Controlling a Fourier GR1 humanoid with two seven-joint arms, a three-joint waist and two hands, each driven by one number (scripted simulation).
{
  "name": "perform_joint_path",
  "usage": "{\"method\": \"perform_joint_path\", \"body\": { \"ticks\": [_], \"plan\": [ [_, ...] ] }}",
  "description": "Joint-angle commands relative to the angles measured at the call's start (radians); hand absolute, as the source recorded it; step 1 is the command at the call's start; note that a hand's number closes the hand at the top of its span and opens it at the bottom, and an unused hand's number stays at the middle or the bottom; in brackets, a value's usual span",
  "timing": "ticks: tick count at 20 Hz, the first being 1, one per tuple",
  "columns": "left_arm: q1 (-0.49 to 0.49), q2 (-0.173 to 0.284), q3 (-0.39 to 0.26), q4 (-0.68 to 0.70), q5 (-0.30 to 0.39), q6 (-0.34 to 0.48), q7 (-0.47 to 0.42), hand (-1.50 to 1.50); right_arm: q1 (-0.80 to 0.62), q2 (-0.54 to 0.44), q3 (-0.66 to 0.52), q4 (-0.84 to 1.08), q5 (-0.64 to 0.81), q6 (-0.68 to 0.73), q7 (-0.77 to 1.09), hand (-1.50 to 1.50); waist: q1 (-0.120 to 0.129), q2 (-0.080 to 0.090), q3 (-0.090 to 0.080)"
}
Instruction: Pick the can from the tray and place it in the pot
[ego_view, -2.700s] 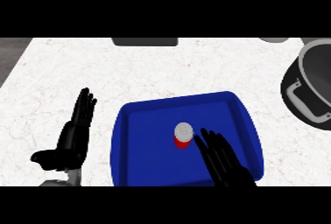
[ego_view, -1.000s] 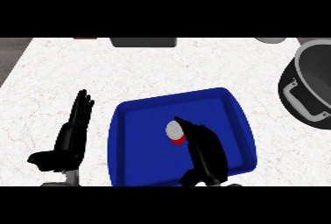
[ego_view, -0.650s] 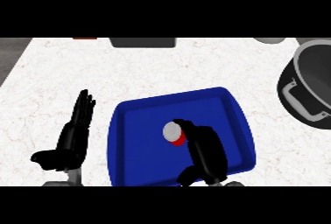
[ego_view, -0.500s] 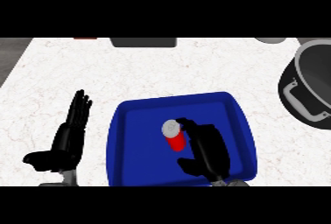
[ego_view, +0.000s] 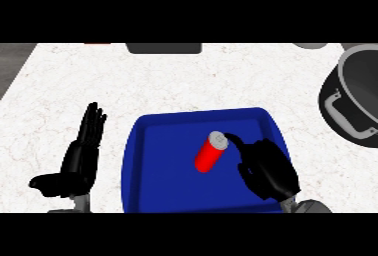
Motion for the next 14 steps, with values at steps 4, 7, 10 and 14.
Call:
{"method": "perform_joint_path", "body": {
  "ticks": [4,7,10,14],
  "plan": [
    [-0.038,-0.005,0.016,-0.006,-0.008,0.018,0.048,0.0,0.119,-0.074,-0.059,-0.312,-0.026,-0.028,-0.037,1.5,-0.015,0.002,0.002],
    [0.026,-0.007,0.008,0.019,-0.005,-0.011,-0.043,0.0,0.121,-0.063,-0.067,-0.458,0.01,-0.023,0.021,1.5,-0.015,0.001,0.001],
    [0.023,-0.018,-0.004,0.011,-0.01,-0.007,-0.02,0.0,0.178,-0.048,-0.057,-0.552,0.109,-0.027,0.115,1.5,-0.011,0.002,0.001],
    [-0.038,-0.026,-0.004,-0.006,-0.028,0.022,0.051,0.0,0.095,-0.097,-0.289,-0.554,-0.021,0.049,0.105,1.5,-0.004,0.005,0.002]
  ]
}}
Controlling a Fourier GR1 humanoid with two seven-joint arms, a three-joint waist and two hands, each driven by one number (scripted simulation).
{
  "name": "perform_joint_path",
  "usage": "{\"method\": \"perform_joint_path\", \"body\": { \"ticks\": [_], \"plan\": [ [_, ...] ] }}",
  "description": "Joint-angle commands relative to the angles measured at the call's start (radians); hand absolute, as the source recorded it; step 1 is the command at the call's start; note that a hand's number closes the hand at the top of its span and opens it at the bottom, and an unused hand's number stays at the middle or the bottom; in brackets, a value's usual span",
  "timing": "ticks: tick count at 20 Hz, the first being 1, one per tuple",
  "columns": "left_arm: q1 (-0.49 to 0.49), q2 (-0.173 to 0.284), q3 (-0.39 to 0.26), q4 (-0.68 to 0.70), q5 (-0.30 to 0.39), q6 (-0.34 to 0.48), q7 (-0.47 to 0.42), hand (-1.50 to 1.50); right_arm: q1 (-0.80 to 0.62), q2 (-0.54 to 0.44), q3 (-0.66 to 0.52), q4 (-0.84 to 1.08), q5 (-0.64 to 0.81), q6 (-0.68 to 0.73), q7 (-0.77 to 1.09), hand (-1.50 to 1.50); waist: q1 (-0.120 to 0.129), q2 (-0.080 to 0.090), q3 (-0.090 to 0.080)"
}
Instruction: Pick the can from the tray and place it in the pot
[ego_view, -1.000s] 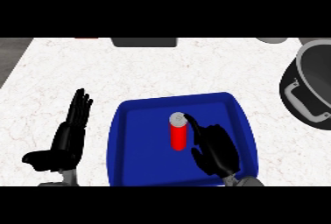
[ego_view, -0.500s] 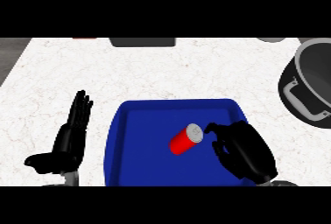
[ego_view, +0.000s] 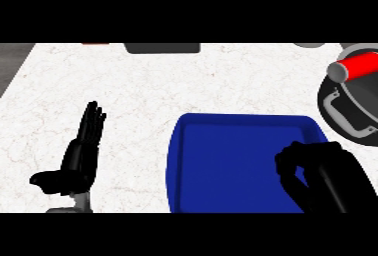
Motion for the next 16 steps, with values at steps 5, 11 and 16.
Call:
{"method": "perform_joint_path", "body": {
  "ticks": [5,11,16],
  "plan": [
    [-0.008,0.014,0.028,0.049,0.012,-0.037,-0.035,0.0,-0.107,0.01,-0.203,-0.005,-0.033,0.079,0.077,1.5,0.01,0.003,0.0],
    [-0.026,0.001,0.022,0.017,-0.006,-0.013,0.006,0.0,-0.093,-0.086,-0.484,0.168,-0.187,0.009,-0.082,1.5,0.008,0.004,0.001],
    [-0.004,-0.004,0.025,0.065,-0.004,-0.039,-0.061,0.0,-0.265,-0.137,-0.566,0.418,-0.215,0.022,-0.139,1.5,0.017,0.006,0.001]
  ]
}}
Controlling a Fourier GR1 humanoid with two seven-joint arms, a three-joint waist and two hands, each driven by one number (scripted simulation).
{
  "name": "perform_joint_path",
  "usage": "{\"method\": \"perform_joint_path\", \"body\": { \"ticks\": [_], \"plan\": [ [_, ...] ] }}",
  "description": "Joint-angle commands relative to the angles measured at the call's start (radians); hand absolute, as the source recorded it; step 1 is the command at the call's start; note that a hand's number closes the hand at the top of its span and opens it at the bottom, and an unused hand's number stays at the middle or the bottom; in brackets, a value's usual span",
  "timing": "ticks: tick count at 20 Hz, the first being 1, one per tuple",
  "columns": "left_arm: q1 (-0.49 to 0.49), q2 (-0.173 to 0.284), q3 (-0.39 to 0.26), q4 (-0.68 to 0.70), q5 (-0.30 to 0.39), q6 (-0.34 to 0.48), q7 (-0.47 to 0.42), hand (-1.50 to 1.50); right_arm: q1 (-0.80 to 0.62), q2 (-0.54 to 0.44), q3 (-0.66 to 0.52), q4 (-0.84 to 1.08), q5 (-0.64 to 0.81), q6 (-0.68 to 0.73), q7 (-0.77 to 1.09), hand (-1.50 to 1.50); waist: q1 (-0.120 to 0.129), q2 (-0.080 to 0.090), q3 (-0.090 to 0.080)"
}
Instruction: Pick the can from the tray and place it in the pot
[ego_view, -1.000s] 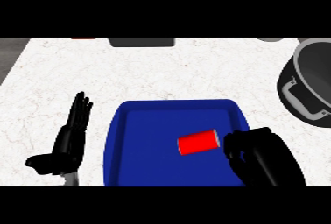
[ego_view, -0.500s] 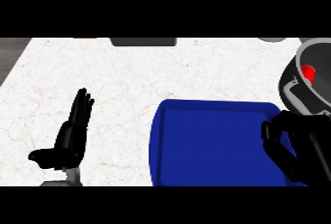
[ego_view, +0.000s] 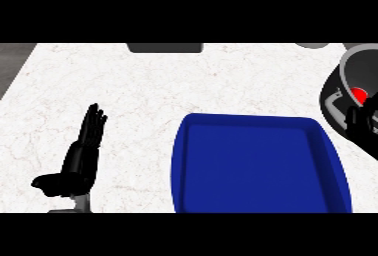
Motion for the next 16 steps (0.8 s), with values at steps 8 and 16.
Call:
{"method": "perform_joint_path", "body": {
  "ticks": [8,16],
  "plan": [
    [0.002,-0.003,-0.005,-0.064,0.006,-0.009,0.071,0.0,-0.223,-0.174,-0.214,0.601,-0.09,-0.078,-0.296,1.5,0.011,0.002,0.001],
    [-0.027,-0.006,0.007,0.005,-0.001,-0.022,0.01,0.0,-0.389,-0.201,-0.182,1.068,-0.043,-0.145,-0.478,1.5,0.022,0.007,0.001]
  ]
}}
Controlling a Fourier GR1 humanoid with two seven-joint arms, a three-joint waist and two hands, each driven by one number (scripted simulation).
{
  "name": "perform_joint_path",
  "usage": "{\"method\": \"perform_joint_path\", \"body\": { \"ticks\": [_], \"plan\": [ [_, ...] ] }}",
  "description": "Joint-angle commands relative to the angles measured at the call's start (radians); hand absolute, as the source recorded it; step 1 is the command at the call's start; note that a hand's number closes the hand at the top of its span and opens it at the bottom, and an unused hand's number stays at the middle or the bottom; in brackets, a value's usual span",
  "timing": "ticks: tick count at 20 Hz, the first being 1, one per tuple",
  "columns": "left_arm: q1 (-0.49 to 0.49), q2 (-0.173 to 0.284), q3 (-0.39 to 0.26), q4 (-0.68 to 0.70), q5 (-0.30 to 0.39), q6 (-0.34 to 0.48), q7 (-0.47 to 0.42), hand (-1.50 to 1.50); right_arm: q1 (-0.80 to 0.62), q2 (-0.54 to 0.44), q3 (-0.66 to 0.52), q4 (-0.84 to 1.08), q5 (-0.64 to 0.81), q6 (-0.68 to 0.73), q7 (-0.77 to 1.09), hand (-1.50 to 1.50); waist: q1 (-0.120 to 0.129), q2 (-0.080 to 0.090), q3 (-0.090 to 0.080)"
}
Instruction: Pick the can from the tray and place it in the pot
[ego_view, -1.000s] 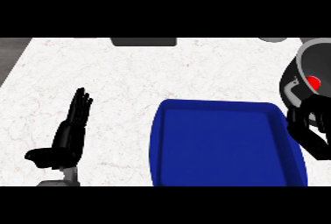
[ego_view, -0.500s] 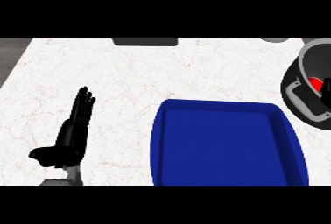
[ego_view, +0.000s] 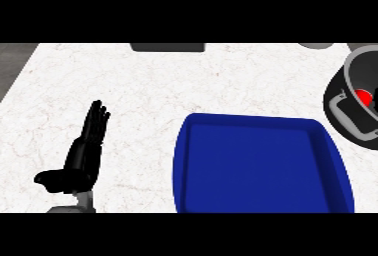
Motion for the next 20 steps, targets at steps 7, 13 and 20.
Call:
{"method": "perform_joint_path", "body": {
  "ticks": [7,13,20],
  "plan": [
    [0.008,0.0,-0.019,-0.01,-0.004,-0.025,-0.007,0.0,-0.186,-0.054,0.007,0.524,0.109,-0.053,0.011,1.5,0.027,0.009,0.001],
    [-0.036,-0.02,-0.016,0.008,-0.015,0.001,0.001,0.0,-0.195,-0.083,-0.053,0.678,0.038,0.009,-0.162,-1.5,0.017,0.011,0.003],
    [0.001,-0.022,-0.019,-0.031,-0.013,0.008,0.019,0.0,-0.26,-0.069,-0.302,0.658,-0.251,0.109,-0.337,-1.5,-0.01,-0.004,0.006]
  ]
}}
